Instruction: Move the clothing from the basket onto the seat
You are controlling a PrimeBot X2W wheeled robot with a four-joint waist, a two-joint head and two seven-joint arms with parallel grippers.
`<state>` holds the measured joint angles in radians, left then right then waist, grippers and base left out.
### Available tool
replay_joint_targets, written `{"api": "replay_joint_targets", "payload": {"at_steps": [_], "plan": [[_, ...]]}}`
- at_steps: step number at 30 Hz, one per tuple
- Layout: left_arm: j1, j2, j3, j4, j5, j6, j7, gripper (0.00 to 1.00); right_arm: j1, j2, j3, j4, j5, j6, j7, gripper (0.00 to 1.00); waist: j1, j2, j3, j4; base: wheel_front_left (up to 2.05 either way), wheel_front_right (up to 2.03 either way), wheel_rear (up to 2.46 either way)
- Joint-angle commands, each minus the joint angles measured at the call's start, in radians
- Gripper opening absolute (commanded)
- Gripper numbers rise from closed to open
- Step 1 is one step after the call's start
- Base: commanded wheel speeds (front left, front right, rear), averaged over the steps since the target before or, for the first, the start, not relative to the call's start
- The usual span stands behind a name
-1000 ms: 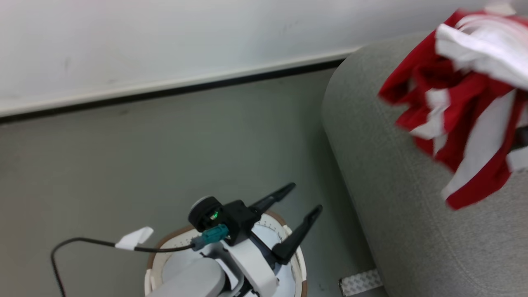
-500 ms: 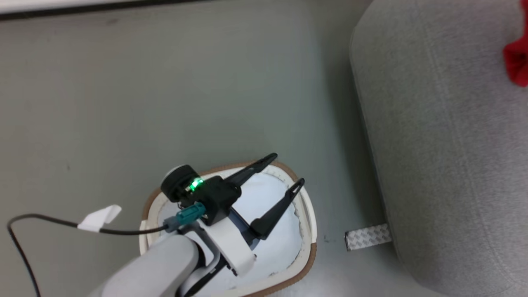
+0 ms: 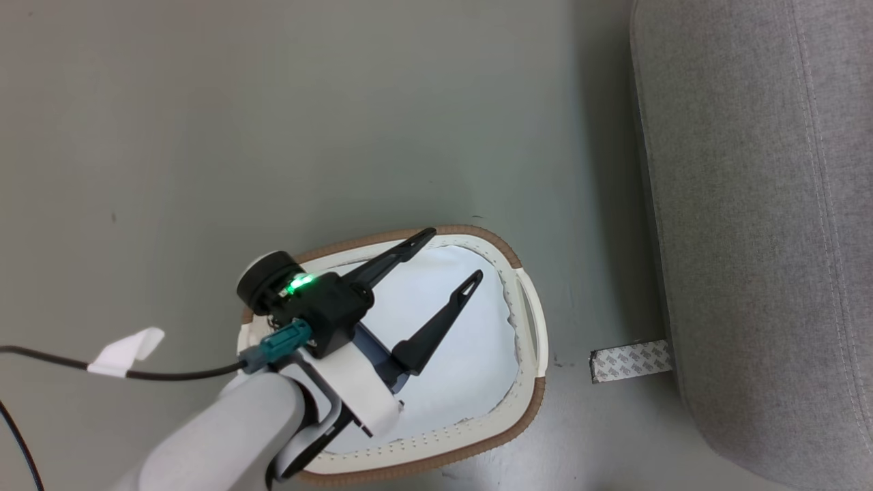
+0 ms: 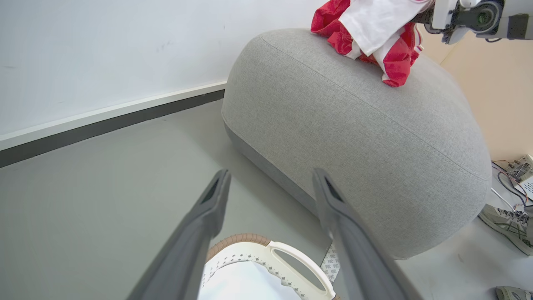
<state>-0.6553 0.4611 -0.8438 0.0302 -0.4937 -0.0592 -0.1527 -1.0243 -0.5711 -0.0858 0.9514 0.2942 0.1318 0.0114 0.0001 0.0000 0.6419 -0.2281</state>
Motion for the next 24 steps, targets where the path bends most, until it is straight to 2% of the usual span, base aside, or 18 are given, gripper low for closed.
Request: {"api": "replay_joint_targets", "payload": {"at_steps": [1,5,6,8,9,10,17,20,24], "plan": [[-0.006,0.009,0.004,-0.001,0.0,0.005,-0.009,1.0,0.009,0.005,0.004,0.022,-0.005,-0.002,0.02,0.0,-0.0001,0.0,-0.001,0.002,0.0,0.0,0.0],[-0.003,0.01,0.004,0.005,-0.006,0.007,-0.01,1.0,0.016,0.022,0.019,0.069,-0.001,-0.002,0.062,0.0,-0.0001,0.0,-0.01,0.001,0.0,0.0,0.0],[-0.001,0.01,0.005,0.008,-0.008,0.007,-0.011,1.0,0.016,0.028,0.026,0.075,-0.002,-0.002,0.067,0.09,-0.0001,0.0,-0.015,-0.001,0.0,0.0,0.0],[0.006,0.01,0.005,0.013,-0.013,0.011,-0.013,1.0,0.017,0.03,0.035,0.08,-0.006,-0.002,0.064,0.4,-0.0001,0.0,-0.027,-0.005,0.0,0.0,0.0],[0.009,0.009,0.005,0.015,-0.016,0.012,-0.014,1.0,0.018,0.03,0.038,0.081,-0.009,-0.002,0.056,0.95,-0.0001,0.0,-0.035,-0.007,0.0,0.0,0.0],[0.013,0.008,0.005,0.017,-0.019,0.014,-0.017,1.0,0.018,0.034,0.036,0.087,-0.01,-0.002,0.053,1.0,-0.0001,0.0,-0.045,-0.011,0.0,0.0,0.0],[0.054,-0.018,0.015,0.062,-0.058,0.027,-0.051,1.0,0.049,0.054,0.12,0.095,-0.008,-0.002,0.128,1.0,-0.0001,0.0,-0.182,-0.022,0.0,0.0,0.0],[0.077,-0.026,0.027,0.092,-0.071,0.035,-0.069,1.0,0.084,0.04,0.191,0.067,0.03,-0.002,0.199,1.0,-0.0001,0.0,-0.26,-0.02,0.0,0.0,0.0],[0.1,-0.037,0.047,0.116,-0.095,0.043,-0.085,1.0,0.131,-0.003,0.256,-0.001,0.075,-0.002,0.217,1.0,-0.0001,0.0,-0.334,-0.013,0.0,0.0,0.0]]}}
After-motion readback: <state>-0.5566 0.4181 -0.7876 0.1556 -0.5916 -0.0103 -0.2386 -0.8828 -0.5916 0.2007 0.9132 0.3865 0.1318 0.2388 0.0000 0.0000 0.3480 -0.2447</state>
